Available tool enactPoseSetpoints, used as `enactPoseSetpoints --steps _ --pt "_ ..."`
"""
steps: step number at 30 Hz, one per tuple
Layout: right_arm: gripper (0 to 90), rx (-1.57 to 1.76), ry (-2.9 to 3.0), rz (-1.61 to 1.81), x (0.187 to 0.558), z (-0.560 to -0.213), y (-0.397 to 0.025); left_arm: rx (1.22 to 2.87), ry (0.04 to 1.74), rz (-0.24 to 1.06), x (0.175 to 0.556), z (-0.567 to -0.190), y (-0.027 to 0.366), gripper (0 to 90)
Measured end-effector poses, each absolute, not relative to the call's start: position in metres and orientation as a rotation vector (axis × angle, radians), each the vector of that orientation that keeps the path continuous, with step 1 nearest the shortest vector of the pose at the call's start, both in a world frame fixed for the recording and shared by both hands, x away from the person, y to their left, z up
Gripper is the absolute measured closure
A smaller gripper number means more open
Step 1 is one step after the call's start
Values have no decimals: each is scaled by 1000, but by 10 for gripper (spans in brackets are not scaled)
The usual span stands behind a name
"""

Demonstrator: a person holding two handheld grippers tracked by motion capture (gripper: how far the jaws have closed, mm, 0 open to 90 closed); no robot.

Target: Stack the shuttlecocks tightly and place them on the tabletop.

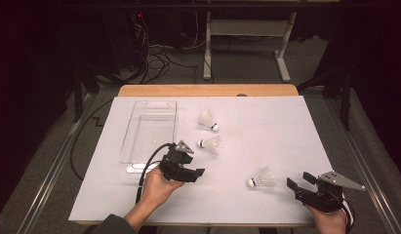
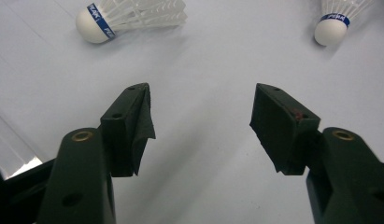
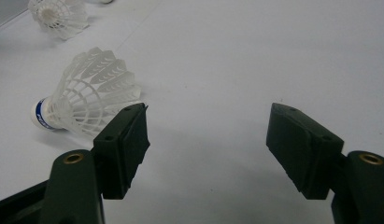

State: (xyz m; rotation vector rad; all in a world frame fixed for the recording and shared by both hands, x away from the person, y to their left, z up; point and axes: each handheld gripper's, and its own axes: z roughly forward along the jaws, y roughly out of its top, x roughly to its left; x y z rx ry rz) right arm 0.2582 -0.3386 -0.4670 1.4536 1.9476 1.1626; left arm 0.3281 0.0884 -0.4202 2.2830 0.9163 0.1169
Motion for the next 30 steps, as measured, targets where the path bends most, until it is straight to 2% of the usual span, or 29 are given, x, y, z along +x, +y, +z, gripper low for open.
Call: enactPoseSetpoints --steps 30 --pt "303 1453 1948 1162 258 -467 -339 2288 918 156 308 -427 108 393"
